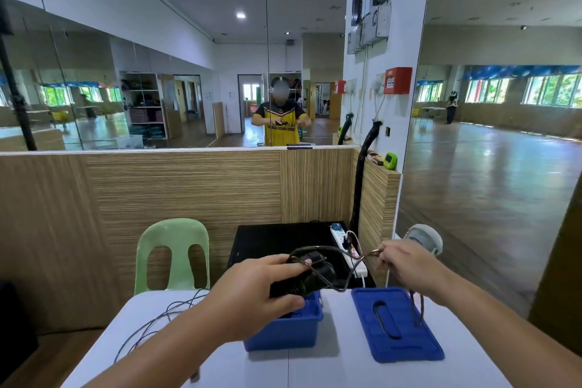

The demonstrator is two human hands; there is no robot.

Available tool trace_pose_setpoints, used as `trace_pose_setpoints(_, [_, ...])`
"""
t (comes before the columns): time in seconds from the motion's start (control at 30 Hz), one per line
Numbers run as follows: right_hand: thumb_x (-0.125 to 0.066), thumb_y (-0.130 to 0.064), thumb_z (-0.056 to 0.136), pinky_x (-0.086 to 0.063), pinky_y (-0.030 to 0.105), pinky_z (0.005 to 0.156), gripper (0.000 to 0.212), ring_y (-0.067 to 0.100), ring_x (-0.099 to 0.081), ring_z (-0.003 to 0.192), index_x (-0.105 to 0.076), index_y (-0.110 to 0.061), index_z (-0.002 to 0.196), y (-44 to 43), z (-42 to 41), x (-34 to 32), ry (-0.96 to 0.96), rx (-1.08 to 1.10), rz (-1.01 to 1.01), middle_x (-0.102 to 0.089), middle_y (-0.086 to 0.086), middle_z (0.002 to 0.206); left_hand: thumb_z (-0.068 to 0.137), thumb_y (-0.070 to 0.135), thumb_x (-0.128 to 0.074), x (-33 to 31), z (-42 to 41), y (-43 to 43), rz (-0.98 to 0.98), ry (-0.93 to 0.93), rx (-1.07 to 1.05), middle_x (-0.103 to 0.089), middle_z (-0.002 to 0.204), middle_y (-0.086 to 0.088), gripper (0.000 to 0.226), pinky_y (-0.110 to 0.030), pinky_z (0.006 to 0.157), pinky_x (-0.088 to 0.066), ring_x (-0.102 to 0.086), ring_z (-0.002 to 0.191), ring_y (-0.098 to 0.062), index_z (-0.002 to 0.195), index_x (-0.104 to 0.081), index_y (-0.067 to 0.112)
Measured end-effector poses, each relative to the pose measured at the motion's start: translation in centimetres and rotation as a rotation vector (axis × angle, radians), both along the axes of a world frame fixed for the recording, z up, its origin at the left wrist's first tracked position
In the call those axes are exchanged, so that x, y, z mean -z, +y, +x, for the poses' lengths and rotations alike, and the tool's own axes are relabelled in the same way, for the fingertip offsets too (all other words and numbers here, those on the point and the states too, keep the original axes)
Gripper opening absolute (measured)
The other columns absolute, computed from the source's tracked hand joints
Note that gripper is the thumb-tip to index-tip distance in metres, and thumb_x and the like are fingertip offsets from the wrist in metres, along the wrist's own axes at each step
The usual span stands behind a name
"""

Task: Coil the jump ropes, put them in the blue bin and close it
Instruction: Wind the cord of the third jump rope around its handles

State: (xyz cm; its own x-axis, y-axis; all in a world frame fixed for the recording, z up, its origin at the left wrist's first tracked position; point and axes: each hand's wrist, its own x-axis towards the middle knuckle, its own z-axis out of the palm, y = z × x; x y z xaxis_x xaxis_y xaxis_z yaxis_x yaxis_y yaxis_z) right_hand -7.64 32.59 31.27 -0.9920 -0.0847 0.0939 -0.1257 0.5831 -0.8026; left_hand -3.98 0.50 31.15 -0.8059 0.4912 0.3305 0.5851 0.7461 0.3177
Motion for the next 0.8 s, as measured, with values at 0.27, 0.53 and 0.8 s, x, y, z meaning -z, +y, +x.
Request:
trace_pose_setpoints(0.27, [-0.056,-0.02,0.074,-0.048,0.029,0.057,0.009,0.014,-0.056,0.052,-0.061,-0.012,0.076,0.3,2.4,0.7,-0.43,-0.433,0.235,-0.057,0.005,0.061,0.095,0.061,-0.059,-0.2,-0.7,-0.4,-0.072,0.052,-0.103,-0.036,0.16,0.026,0.055,-0.03,0.107,-0.045,-0.049,0.139,-0.008,0.147,-0.042,0.058])
trace_pose_setpoints(0.53, [-0.074,-0.011,0.084,-0.051,0.048,0.091,0.033,0.039,-0.067,0.1,-0.064,-0.007,0.116,-4.9,3.6,0.8,-0.445,-0.628,-0.246,-0.075,0.02,0.101,0.094,0.062,-0.051,-0.9,-1.5,1.6,-0.252,0.173,-0.079,-0.042,0.151,0.027,0.055,-0.03,0.082,-0.051,-0.065,0.107,-0.014,0.147,-0.04,0.053])
trace_pose_setpoints(0.8, [-0.039,-0.004,0.095,-0.022,0.024,0.045,0.027,0.014,-0.022,0.05,-0.063,-0.015,0.089,-10.0,5.4,-0.2,-0.423,-0.501,-0.501,-0.031,-0.001,0.06,0.088,0.06,-0.064,-1.6,-2.2,1.3,-0.147,0.122,-0.098,-0.06,0.111,0.025,0.034,-0.028,0.071,-0.044,-0.064,0.095,-0.01,0.115,-0.052,0.042])
